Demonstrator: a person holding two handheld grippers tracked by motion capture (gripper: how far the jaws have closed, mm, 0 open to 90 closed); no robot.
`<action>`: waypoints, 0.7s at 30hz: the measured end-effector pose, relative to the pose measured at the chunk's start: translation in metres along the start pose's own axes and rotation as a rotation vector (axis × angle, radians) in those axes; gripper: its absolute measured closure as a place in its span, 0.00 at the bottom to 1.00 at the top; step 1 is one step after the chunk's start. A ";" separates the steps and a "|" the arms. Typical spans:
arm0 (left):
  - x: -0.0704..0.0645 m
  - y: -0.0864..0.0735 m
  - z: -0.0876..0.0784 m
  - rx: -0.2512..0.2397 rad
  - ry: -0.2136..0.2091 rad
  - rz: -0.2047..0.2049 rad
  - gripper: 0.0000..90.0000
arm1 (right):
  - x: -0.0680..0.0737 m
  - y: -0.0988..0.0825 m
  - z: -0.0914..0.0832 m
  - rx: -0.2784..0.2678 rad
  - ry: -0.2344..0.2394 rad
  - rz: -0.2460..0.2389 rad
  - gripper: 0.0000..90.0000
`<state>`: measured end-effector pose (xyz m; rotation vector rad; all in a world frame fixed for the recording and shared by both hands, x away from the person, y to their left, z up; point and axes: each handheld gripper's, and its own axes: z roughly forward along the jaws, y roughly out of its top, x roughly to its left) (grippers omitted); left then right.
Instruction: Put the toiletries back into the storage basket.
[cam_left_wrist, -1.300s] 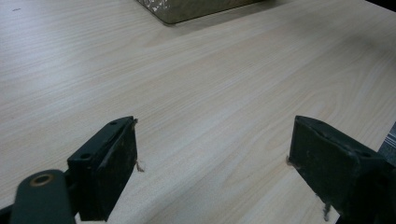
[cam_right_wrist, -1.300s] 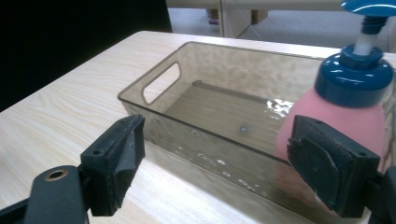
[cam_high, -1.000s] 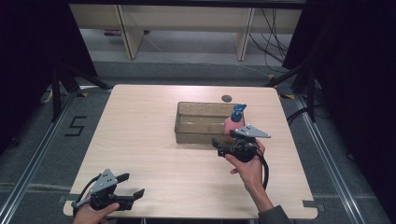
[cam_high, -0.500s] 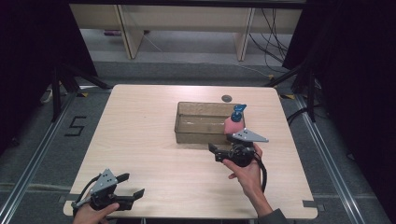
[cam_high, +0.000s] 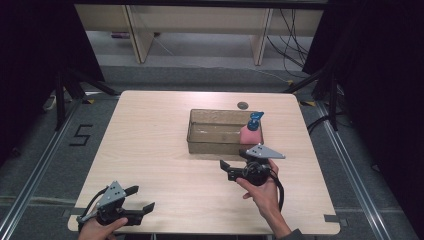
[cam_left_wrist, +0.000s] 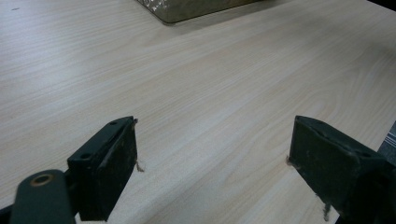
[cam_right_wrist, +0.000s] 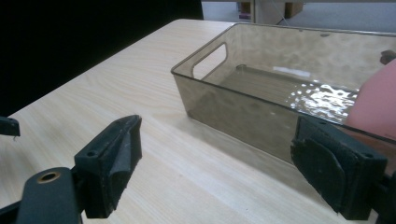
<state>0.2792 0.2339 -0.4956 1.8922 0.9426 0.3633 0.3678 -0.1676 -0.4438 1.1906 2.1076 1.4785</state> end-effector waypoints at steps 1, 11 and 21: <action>0.000 0.000 0.000 0.001 0.000 0.001 0.16 | 0.002 -0.001 0.000 -0.002 0.006 -0.002 0.19; 0.000 0.000 0.000 0.004 -0.003 0.007 0.16 | 0.009 -0.009 -0.002 0.014 0.030 -0.016 0.19; -0.001 0.000 0.000 0.006 -0.005 0.007 0.16 | 0.012 -0.017 -0.007 0.028 0.031 0.011 0.18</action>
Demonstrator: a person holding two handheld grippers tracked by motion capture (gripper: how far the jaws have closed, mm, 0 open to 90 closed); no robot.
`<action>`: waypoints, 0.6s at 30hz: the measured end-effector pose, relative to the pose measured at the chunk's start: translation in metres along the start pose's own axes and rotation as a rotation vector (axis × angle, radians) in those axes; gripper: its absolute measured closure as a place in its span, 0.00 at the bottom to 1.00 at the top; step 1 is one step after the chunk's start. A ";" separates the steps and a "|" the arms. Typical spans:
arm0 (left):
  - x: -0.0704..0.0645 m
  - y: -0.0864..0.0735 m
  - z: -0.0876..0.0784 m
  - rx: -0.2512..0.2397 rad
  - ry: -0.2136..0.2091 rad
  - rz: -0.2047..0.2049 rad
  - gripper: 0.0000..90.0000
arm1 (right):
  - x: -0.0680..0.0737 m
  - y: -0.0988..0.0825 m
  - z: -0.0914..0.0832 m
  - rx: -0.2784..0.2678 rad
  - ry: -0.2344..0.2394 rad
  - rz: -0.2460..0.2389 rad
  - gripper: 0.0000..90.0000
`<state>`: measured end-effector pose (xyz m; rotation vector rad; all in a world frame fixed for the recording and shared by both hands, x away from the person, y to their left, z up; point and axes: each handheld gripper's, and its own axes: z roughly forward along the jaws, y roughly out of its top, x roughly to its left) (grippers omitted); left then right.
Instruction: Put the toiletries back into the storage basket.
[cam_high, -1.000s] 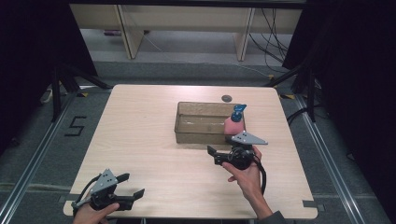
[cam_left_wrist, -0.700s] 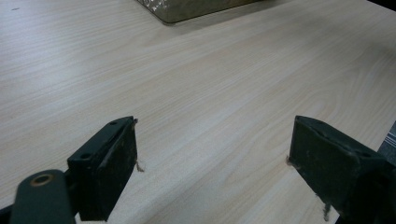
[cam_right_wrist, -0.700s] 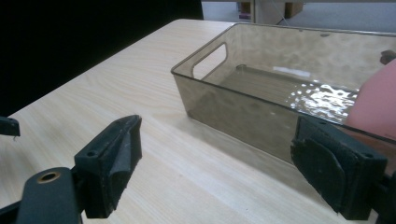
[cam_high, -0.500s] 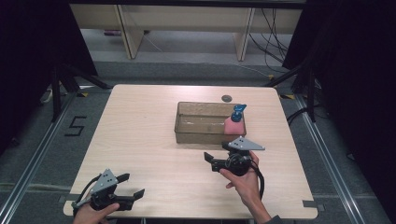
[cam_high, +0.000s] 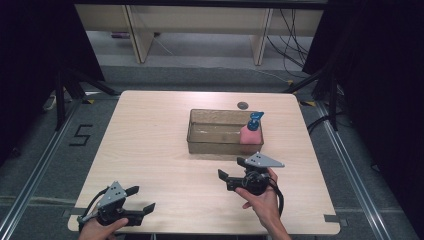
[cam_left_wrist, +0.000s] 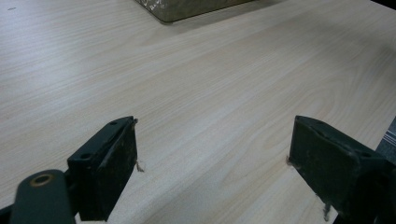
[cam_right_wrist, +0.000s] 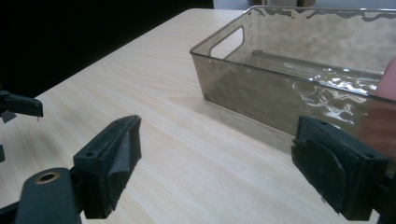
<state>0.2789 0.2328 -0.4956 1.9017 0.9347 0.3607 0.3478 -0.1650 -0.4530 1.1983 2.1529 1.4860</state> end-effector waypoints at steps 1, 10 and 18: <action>0.000 0.000 0.000 -0.001 0.000 -0.001 0.16 | -0.001 0.000 -0.001 0.000 0.010 -0.021 0.18; 0.000 0.000 0.000 0.001 0.000 0.000 0.16 | 0.002 -0.007 -0.005 -0.007 0.024 -0.023 0.18; 0.000 0.000 0.000 0.001 0.000 0.002 0.16 | 0.004 -0.013 -0.008 0.010 0.047 -0.014 0.17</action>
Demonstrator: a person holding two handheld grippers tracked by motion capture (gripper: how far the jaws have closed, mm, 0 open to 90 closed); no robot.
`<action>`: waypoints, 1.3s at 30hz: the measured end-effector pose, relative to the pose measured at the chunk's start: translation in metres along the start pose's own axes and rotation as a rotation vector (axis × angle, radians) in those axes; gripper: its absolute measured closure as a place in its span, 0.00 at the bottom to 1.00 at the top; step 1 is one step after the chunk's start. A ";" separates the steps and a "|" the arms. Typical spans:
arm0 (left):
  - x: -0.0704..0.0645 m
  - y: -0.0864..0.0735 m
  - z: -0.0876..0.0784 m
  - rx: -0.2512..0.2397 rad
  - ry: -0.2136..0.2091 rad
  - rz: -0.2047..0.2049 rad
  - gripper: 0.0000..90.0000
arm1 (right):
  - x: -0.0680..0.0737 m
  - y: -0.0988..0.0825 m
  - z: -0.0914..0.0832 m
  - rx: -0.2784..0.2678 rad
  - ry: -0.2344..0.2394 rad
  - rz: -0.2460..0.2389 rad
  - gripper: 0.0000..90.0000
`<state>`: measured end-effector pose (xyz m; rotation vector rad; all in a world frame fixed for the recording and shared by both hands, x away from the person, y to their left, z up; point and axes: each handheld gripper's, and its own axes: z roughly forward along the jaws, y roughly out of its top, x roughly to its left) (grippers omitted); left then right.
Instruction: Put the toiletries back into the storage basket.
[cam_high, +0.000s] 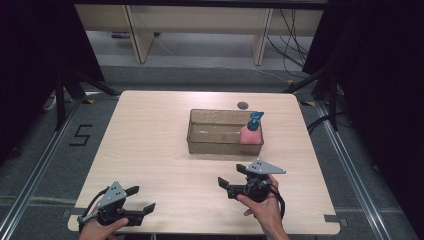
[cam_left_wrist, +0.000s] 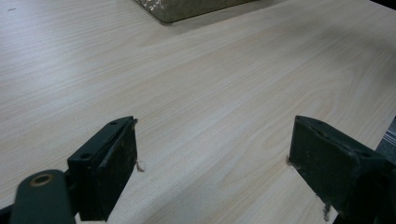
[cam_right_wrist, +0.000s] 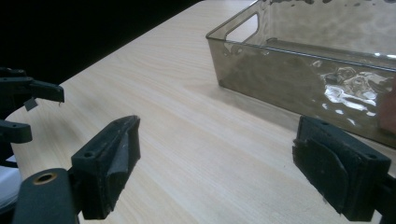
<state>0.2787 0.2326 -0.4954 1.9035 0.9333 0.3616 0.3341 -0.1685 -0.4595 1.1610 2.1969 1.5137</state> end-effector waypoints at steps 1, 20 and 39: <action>0.000 0.000 0.000 0.001 0.000 0.001 0.16 | 0.001 -0.001 -0.001 -0.004 0.008 -0.004 0.17; -0.001 0.000 0.001 -0.012 -0.013 -0.002 0.16 | 0.006 -0.013 -0.012 -0.005 0.013 -0.056 0.17; -0.002 0.000 0.000 -0.005 0.000 0.001 0.16 | 0.012 -0.027 -0.023 -0.009 0.034 -0.045 0.17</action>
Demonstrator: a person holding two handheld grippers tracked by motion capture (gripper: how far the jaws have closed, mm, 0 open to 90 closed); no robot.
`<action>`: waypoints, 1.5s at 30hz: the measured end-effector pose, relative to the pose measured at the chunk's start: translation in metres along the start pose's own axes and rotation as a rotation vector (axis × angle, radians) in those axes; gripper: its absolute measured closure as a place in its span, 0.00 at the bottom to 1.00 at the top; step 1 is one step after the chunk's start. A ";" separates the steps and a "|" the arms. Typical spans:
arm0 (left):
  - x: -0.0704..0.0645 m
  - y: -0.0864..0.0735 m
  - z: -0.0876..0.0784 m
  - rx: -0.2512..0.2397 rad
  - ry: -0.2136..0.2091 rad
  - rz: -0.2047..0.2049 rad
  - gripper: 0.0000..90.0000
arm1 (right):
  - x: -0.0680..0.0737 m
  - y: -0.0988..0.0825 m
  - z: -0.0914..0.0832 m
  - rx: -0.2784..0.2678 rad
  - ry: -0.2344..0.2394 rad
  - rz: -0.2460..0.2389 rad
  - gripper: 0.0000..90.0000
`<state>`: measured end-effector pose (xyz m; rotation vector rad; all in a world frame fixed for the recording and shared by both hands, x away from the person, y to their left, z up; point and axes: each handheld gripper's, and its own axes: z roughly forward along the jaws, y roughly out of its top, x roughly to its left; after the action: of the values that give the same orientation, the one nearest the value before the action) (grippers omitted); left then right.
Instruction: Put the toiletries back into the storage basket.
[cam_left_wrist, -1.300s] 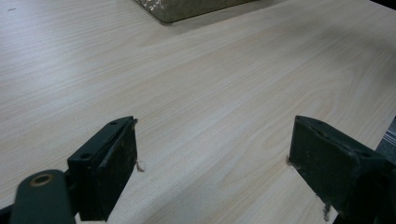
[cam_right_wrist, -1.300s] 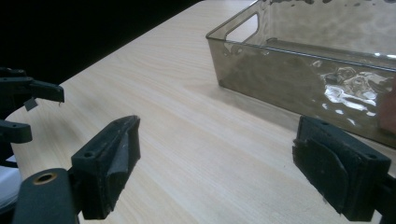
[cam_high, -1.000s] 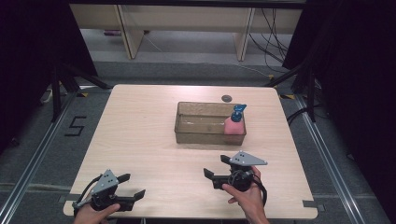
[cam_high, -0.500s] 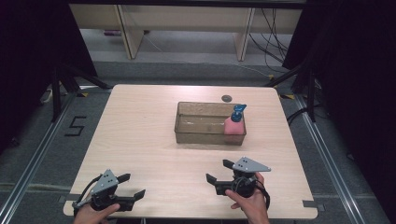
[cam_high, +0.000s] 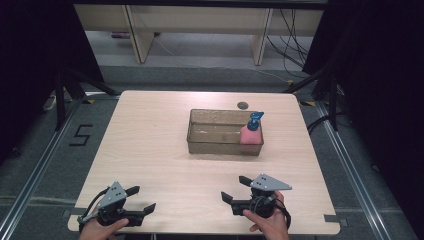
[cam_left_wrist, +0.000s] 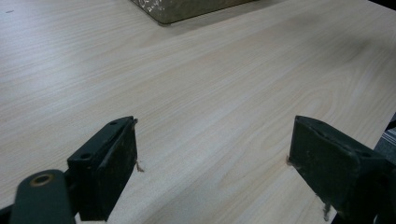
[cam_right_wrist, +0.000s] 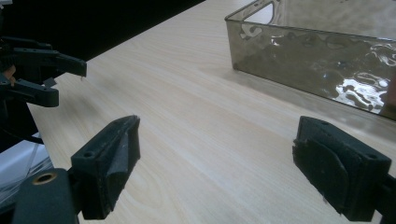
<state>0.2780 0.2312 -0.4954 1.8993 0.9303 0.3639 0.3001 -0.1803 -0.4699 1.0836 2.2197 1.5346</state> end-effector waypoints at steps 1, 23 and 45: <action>0.000 0.000 0.000 0.004 0.001 0.001 0.16 | 0.000 -0.001 -0.001 0.000 -0.004 -0.003 0.17; -0.001 -0.001 0.001 0.001 -0.013 0.010 0.16 | 0.004 -0.016 -0.015 0.001 -0.027 0.024 0.17; -0.002 0.000 0.001 -0.004 -0.010 0.000 0.16 | 0.004 -0.024 -0.026 -0.018 -0.034 0.049 0.17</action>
<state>0.2769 0.2287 -0.4960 1.8958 0.9224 0.3562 0.2720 -0.2004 -0.4787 1.1579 2.1681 1.5416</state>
